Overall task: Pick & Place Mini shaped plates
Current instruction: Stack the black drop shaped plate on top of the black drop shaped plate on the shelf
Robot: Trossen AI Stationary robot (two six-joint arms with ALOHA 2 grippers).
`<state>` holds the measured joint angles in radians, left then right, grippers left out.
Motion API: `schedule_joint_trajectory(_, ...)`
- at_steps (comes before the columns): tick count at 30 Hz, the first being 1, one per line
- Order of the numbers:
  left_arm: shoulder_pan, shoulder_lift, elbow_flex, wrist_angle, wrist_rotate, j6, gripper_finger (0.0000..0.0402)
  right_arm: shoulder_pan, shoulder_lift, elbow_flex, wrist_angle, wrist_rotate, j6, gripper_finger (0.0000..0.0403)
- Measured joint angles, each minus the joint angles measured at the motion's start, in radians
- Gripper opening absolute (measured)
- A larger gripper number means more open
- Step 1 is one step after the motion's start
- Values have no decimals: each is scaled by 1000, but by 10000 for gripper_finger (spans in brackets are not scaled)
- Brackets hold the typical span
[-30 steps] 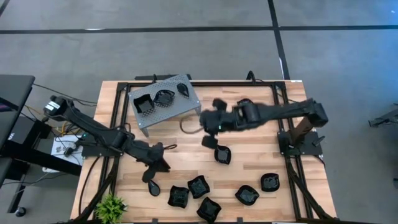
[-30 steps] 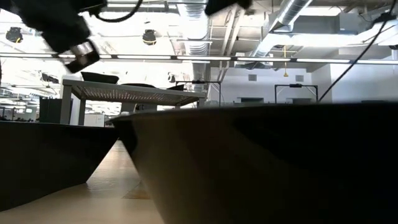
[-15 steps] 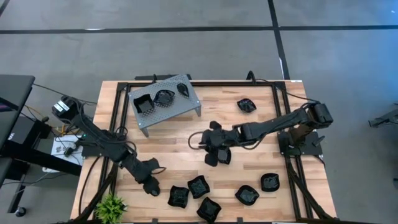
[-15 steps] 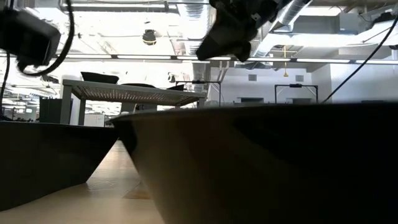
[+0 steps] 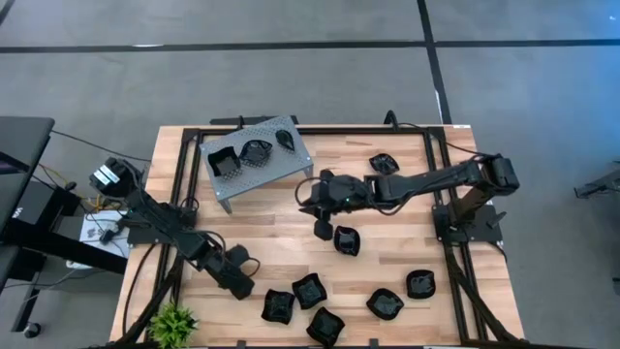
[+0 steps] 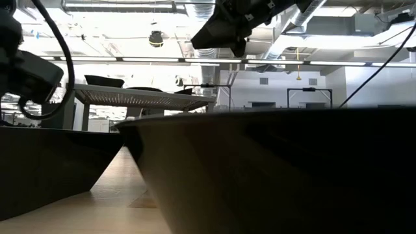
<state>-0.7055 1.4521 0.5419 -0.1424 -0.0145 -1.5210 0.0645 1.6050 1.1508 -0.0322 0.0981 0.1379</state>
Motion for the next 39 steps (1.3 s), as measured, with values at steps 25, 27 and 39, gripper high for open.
schedule_joint_trajectory(25,215,-18,-1,-4,-114,1009,78,-82,0,0,147,-50,-148,59)
schedule_joint_trajectory(27,220,-18,2,-2,-108,1011,78,-81,0,0,147,-50,-148,59)
schedule_joint_trajectory(39,109,-19,67,-2,-44,757,66,-71,1,0,106,-50,-147,59)
